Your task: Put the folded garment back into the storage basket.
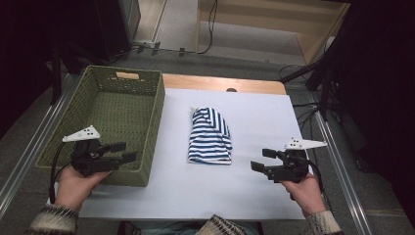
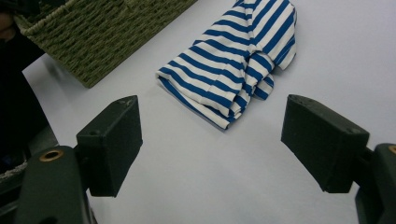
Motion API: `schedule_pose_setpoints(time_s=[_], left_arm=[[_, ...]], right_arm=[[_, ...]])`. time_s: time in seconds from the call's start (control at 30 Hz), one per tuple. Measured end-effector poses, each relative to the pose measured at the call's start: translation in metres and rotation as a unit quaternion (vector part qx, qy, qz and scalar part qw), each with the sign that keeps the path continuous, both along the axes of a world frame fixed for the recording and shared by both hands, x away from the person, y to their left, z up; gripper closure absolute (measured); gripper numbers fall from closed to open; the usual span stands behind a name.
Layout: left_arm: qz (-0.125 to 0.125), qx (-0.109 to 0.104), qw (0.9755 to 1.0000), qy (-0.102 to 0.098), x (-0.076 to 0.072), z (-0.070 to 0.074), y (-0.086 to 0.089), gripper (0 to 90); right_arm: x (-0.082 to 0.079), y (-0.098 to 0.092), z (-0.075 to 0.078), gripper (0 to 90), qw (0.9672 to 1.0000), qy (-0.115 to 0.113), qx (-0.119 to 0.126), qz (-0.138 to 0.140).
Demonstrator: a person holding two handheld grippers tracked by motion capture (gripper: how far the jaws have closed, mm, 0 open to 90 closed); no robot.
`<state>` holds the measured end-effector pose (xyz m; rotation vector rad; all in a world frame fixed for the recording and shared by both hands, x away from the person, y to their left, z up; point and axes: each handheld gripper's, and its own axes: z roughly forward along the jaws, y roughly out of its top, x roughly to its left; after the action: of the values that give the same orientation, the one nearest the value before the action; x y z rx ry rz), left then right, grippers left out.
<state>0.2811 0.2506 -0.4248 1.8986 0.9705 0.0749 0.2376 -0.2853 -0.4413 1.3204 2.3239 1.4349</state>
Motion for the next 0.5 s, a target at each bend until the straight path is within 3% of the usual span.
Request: schedule_pose_setpoints(time_s=[0.17, 0.33, 0.5], left_arm=[[-0.001, 0.000, 1.0000, 0.001, 0.0006, 0.0004, -0.0010, 33.6], [-0.004, 0.001, 1.0000, 0.002, 0.0010, 0.0000, -0.0011, 33.8], [-0.004, 0.004, 1.0000, 0.002, 0.0007, -0.0001, -0.0019, 33.7]], right_arm=[[-0.0010, 0.0003, -0.0015, 18.6, 1.0000, -0.001, 0.000, 0.001], [0.0013, -0.0017, -0.0056, 18.6, 0.9997, 0.008, 0.023, -0.001], [0.0002, 0.0001, -0.0072, 18.6, 0.9997, 0.014, 0.017, 0.005]])
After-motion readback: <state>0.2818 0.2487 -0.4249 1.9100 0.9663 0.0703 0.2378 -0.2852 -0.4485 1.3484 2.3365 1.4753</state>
